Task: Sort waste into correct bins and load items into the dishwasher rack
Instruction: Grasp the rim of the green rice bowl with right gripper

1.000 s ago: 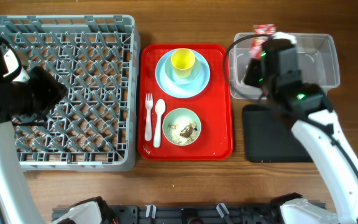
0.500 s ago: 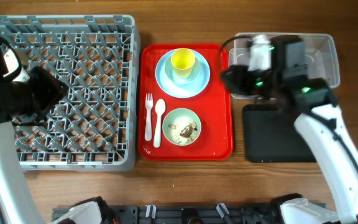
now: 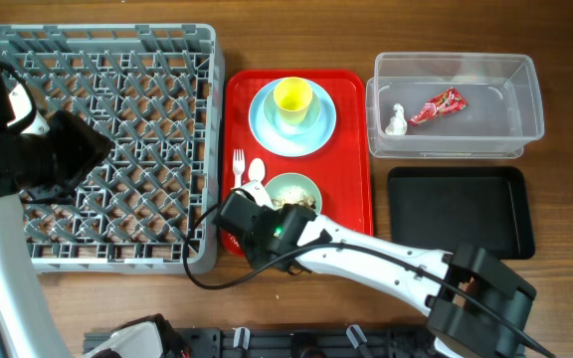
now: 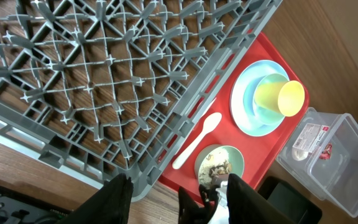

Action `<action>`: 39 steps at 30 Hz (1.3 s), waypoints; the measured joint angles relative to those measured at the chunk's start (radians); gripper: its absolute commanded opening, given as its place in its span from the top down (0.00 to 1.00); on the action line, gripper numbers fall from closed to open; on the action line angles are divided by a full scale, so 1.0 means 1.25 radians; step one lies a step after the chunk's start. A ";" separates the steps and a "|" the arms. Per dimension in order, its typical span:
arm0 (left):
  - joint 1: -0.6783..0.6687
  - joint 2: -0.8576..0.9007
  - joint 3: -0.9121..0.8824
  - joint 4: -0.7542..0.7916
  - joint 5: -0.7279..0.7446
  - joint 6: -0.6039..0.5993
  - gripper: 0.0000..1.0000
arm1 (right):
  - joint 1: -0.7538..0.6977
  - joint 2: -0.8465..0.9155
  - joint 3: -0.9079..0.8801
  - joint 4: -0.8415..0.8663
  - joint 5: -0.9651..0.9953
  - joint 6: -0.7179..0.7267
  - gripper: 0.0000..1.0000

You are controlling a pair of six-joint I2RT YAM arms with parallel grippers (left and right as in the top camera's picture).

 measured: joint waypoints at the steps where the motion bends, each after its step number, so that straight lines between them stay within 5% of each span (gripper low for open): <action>1: 0.000 0.000 0.000 0.000 0.000 0.000 0.50 | 0.000 0.000 -0.001 0.005 0.016 -0.003 0.51; 19: 0.000 0.000 0.000 -0.001 0.000 0.000 0.49 | -0.020 0.047 -0.001 0.099 0.122 -0.072 0.61; 23: 0.000 0.000 0.000 -0.001 0.000 0.000 0.49 | -0.020 0.060 -0.001 0.099 0.121 -0.077 0.75; 29: 0.000 0.000 0.000 -0.003 0.000 0.000 0.49 | -0.020 0.060 -0.001 0.056 0.116 -0.075 0.76; 36: 0.000 0.000 0.000 -0.003 0.000 0.000 0.49 | -0.020 0.060 -0.001 0.038 0.103 -0.075 0.96; 39: 0.000 0.000 0.000 -0.003 0.000 0.000 0.49 | -0.020 0.060 -0.001 0.036 0.101 -0.075 0.96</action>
